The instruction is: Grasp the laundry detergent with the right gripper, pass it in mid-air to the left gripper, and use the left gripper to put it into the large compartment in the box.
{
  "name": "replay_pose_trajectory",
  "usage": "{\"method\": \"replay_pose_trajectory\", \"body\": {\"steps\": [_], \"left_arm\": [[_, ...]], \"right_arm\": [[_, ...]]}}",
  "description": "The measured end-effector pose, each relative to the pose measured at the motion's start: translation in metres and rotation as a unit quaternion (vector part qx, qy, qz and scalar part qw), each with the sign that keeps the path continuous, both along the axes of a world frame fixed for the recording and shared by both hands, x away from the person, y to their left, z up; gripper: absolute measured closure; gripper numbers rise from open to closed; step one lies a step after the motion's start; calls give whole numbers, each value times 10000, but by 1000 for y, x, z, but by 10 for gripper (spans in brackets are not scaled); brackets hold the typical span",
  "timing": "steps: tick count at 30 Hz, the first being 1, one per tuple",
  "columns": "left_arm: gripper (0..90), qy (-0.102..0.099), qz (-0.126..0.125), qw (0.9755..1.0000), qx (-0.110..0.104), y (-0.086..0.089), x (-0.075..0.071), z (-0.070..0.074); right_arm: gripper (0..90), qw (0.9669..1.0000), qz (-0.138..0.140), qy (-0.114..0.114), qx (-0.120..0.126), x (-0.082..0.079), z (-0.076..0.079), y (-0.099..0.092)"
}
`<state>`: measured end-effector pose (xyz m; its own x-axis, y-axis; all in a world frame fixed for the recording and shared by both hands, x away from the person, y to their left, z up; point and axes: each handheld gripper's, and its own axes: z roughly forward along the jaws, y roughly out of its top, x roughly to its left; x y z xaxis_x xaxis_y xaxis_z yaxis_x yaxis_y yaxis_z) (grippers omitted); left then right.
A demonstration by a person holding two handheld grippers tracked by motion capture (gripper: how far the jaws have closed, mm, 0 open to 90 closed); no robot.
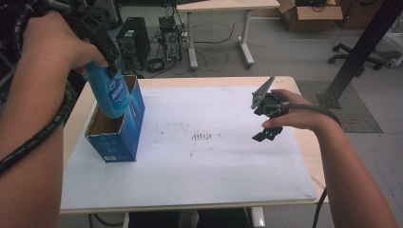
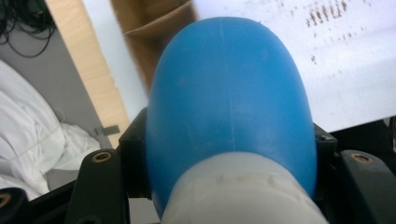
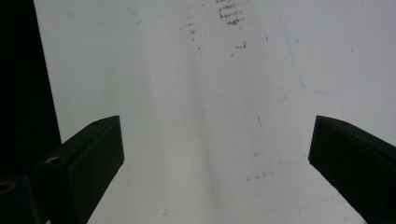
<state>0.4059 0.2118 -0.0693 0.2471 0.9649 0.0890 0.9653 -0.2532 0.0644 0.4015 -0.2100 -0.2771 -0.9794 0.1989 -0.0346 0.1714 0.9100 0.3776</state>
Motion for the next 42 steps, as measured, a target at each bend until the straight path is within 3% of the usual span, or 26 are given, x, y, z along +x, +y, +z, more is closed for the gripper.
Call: {"method": "replay_pose_trajectory", "body": {"steps": [10, 17, 22, 30, 33, 42], "left_arm": [[384, 16, 611, 9981, -12, 27, 4, -2], [384, 99, 791, 9968, -20, 39, 10, -13], [384, 162, 942, 9954, -94, 45, 14, -24], [384, 191, 991, 9948, -108, 52, 18, -41], [384, 248, 1004, 9944, -221, 57, 21, -54], [384, 348, 1020, 9940, -191, 61, 23, -81]], "right_arm": [[37, 9982, 229, 379, -414, 6, 20, 8], [37, 9952, 344, 621, -680, 7, 33, 17], [38, 9945, 402, 636, -730, 7, 41, 19], [37, 9945, 437, 626, -718, 5, 44, 20], [38, 9944, 422, 641, -726, 4, 43, 21], [38, 9945, 433, 638, -707, 3, 41, 22]]}}
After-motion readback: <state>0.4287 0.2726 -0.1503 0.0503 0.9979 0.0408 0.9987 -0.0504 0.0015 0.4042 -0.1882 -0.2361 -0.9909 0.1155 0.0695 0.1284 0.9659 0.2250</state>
